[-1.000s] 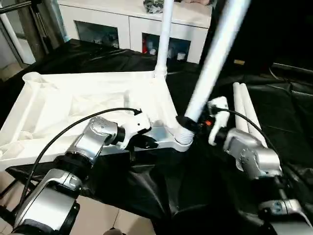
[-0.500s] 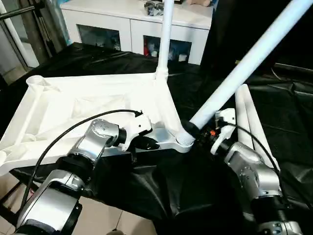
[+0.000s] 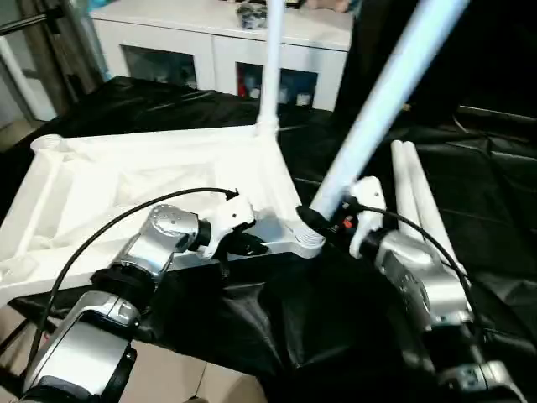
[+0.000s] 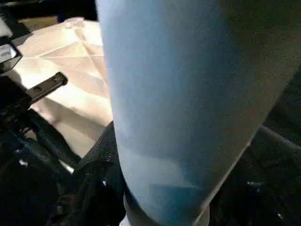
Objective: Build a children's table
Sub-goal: Insert table leg to table base, then rotate leg to tighten
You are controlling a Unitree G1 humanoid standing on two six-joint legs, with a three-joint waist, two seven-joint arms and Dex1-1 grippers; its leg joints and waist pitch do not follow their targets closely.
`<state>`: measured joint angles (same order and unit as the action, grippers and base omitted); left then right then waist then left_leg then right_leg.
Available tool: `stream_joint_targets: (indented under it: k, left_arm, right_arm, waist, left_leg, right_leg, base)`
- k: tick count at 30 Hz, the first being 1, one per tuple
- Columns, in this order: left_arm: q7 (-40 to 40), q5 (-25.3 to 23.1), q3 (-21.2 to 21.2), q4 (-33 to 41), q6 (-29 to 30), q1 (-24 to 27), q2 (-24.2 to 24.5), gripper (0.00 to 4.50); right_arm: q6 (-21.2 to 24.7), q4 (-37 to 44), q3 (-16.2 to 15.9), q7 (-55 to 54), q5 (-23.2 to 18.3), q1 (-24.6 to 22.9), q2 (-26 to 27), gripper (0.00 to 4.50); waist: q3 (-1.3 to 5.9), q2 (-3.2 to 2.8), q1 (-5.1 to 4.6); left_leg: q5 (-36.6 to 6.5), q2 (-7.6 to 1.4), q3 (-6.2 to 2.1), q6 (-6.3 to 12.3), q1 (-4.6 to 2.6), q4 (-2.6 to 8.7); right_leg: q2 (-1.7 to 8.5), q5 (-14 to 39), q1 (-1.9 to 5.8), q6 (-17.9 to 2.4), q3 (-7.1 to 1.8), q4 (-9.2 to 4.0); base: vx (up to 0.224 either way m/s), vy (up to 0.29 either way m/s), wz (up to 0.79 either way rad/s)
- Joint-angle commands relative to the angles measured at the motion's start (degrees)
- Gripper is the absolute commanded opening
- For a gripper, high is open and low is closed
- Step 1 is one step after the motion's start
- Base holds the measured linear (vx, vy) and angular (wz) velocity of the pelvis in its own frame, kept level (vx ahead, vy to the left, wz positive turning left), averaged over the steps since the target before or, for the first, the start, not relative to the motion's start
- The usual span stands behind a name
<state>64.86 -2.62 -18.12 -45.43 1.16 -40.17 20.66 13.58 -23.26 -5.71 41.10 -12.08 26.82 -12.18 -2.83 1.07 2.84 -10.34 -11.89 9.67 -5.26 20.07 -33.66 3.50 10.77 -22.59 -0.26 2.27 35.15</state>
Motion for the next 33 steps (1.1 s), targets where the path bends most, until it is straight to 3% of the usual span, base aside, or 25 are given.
stream_joint_targets:
  k: [1, 6, 10, 12, 21, 25, 29, 31, 32, 33]
  left_arm:
    - [0.11, 0.28, 0.76, 1.75, -0.65, 0.3, -0.01, 0.0]
    - [2.75, 0.93, 0.4, 2.92, -1.66, 1.1, 0.82, 0.0]
    - [3.88, 1.18, 0.31, 3.37, -2.42, 1.45, 1.13, 0.0]
    - [5.55, 1.71, 0.2, 4.55, -2.76, 2.07, 1.52, 0.0]
    - [15.46, 6.27, 0.62, 10.19, -3.74, 4.24, 4.04, 0.0]
    - [16.61, 6.47, 1.1, 10.62, -2.88, 4.15, 4.71, 0.0]
    - [10.79, 3.67, 1.58, 7.96, -3.61, 2.53, 3.96, 0.0]
    - [8.59, 2.78, 1.7, 7.01, -3.25, 1.89, 3.58, 0.0]
    - [6.99, 2.26, 1.9, 6.5, -2.59, 1.38, 3.1, 0.0]
    - [4.92, 1.61, 2.14, 5.88, -1.52, 0.57, 2.32, 0.0]
  right_arm:
    - [3.07, -5.3, -4.15, 2.51, 2.22, -1.17, 0.23, 1.88]
    - [1.54, -9.41, -5.64, 6.99, 2.65, 0.85, -0.6, 1.88]
    - [0.23, -10.88, -6.13, 9.34, 2.99, 1.53, -0.89, 1.88]
    - [-1.59, -11.85, -7.08, 12.68, 3.51, 1.69, -1.57, 1.88]
    - [-4.07, -7.59, -10.45, 26.33, 2.23, -1.63, -5.99, 1.88]
    - [-4.9, -6.85, -11.15, 29.36, 2.31, -2.35, -6.65, 1.88]
    - [-6.44, -8.34, -10.23, 27.94, 2.86, -2.32, -5.65, 1.88]
    - [-6.62, -9.62, -9.3, 25.02, 3.1, -2.0, -4.6, 1.88]
    - [-6.84, -11.0, -8.8, 22.48, 3.65, -1.49, -3.98, 1.88]
    - [-7.84, -13.54, -8.01, 18.04, 4.89, -0.54, -3.05, 1.88]
  waist:
    - [2.77, 0.16, 0.11]
    - [2.97, 0.78, -0.08]
    - [3.22, 0.84, -0.15]
    - [3.33, 1.59, -0.07]
    - [3.63, 1.38, 0.76]
    - [3.56, 0.98, 1.07]
    - [3.58, 1.01, 1.07]
    - [3.36, 1.02, 1.11]
    - [3.22, 0.62, 1.05]
    - [3.09, 0.75, 1.05]
  left_leg:
    - [-18.01, -0.99, -0.36, -0.18, 0.0, 4.62]
    - [-17.37, -1.07, -0.19, -0.07, -0.06, 4.65]
    - [-15.76, -1.12, -0.17, 0.2, 0.07, 4.7]
    - [-14.78, -1.15, -0.01, 0.78, 0.07, 4.56]
    - [-11.31, -1.45, 0.35, 2.36, -0.14, 4.5]
    - [-13.03, -1.4, 0.33, 1.54, -0.26, 4.61]
    - [-14.01, -1.4, 0.21, 0.82, -0.25, 4.72]
    - [-15.94, -1.32, 0.17, 0.3, -0.48, 4.83]
    - [-17.38, -1.36, 0.07, -0.18, -0.57, 5.01]
    - [-18.17, -1.33, -0.01, -0.49, -0.6, 5.05]
  right_leg:
    - [4.11, 24.11, 1.79, -8.93, -2.18, -5.58]
    - [3.97, 21.32, 1.81, -9.63, -2.24, -5.3]
    - [4.02, 19.17, 2.06, -10.1, -2.23, -5.1]
    - [4.05, 18.0, 2.11, -10.55, -2.2, -4.96]
    - [3.67, 8.01, 2.4, -13.08, -2.08, -3.98]
    - [3.73, 9.49, 2.38, -13.19, -2.06, -4.14]
    - [3.81, 10.8, 2.35, -13.05, -2.09, -4.27]
    - [3.85, 14.35, 2.07, -12.35, -2.12, -4.7]
    - [3.93, 16.94, 1.91, -11.8, -2.14, -5.02]
    - [3.89, 18.64, 1.86, -11.3, -2.07, -5.19]
  base:
    - [0.0, 0.0, 0.0]
    - [0.0, 0.0, 0.0]
    - [0.0, 0.0, 0.0]
    - [0.0, 0.0, 0.0]
    - [0.0, 0.0, 0.0]
    - [0.0, 0.0, 0.0]
    - [0.0, 0.0, 0.0]
    - [0.0, 0.0, 0.0]
    - [0.0, 0.0, 0.0]
    - [0.0, 0.0, 0.0]
